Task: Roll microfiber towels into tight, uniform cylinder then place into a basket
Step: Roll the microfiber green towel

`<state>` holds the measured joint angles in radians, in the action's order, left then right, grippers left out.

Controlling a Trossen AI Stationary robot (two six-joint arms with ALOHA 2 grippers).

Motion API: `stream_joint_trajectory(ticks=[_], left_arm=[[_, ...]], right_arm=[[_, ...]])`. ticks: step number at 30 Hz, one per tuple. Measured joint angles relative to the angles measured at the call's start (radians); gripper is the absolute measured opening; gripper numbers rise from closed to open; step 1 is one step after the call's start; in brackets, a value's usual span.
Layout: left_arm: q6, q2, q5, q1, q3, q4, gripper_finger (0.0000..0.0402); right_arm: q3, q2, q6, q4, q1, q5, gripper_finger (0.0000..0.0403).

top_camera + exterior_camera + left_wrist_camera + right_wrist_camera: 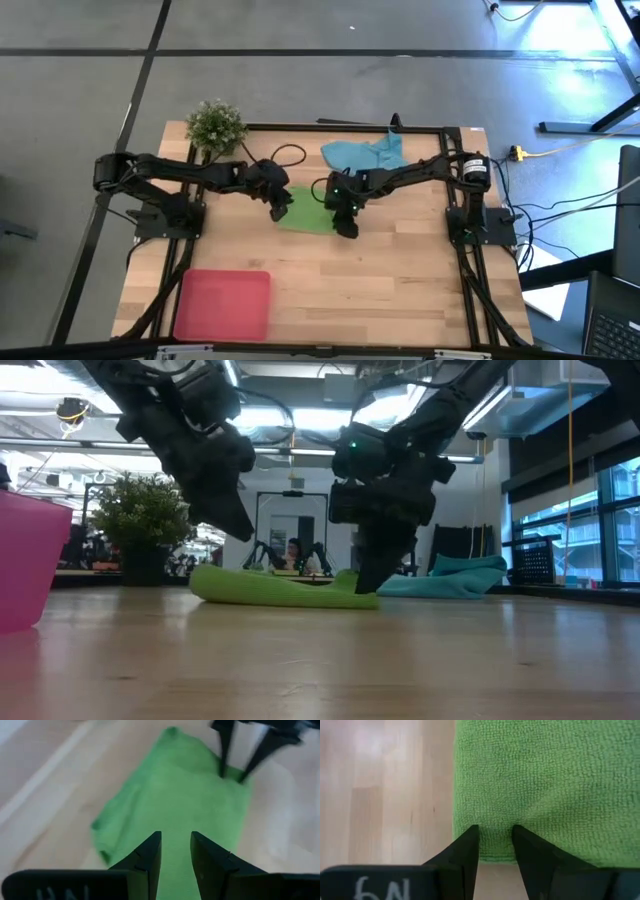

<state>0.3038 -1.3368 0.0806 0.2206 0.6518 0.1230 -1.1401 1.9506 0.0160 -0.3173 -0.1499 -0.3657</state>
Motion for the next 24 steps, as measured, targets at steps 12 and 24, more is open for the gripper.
stream_joint_trajectory(ticks=[12, 24], left_arm=[[-0.027, -0.007, 0.001, -0.117, 0.002, 0.085, 0.0095], [0.000, -0.129, -0.087, -0.146, 0.000, 0.116, 0.0095]], right_arm=[[-0.029, -0.079, -0.008, -0.054, 0.018, 0.027, 0.0125], [0.065, -0.059, 0.005, 0.026, 0.025, 0.089, 0.0125]])
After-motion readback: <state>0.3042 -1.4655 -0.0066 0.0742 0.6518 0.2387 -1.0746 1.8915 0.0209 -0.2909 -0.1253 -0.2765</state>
